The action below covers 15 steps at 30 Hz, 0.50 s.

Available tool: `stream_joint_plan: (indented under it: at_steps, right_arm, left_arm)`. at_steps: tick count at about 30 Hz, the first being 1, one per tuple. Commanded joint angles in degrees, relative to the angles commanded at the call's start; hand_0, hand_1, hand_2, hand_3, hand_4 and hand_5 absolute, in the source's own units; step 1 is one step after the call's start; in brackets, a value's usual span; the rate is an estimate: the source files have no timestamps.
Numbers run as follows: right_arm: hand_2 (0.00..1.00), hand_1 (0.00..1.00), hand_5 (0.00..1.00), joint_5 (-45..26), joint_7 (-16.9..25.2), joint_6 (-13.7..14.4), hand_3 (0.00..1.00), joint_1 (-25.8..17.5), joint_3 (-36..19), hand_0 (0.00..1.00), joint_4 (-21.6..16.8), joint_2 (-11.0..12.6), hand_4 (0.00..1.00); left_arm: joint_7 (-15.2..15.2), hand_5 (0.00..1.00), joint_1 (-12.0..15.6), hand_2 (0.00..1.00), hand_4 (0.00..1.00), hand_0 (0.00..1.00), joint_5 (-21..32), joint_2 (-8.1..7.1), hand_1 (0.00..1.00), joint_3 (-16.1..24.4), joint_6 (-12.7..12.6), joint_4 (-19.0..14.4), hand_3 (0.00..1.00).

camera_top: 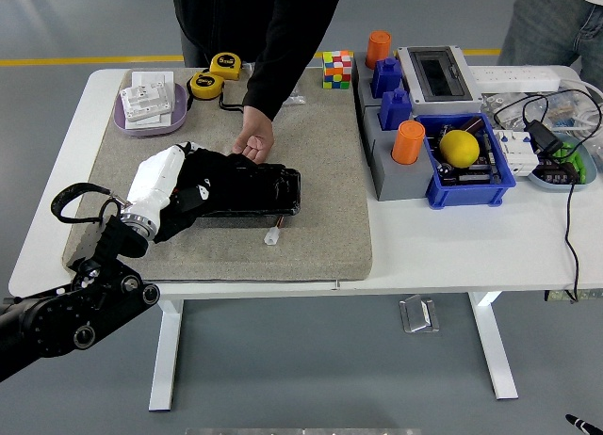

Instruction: Pick the rag up,wipe the panel,place it on the desk

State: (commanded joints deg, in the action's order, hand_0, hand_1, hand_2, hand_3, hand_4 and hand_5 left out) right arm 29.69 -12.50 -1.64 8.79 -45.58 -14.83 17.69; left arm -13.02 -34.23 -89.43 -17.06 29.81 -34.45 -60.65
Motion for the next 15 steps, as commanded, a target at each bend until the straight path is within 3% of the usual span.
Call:
stream_joint_plan:
  at_steps: [15]
  right_arm:
    - [0.709, 0.588, 0.555, -0.1, -0.2, -0.3, 0.604, 0.5, 1.2, 0.765, -0.2, 1.3, 0.998]
  left_arm:
    - [-1.0, 0.002, -4.4, 0.609, 0.298, 0.200, 0.8, 3.19, 0.129, -6.2, 0.6, 1.4, 0.575]
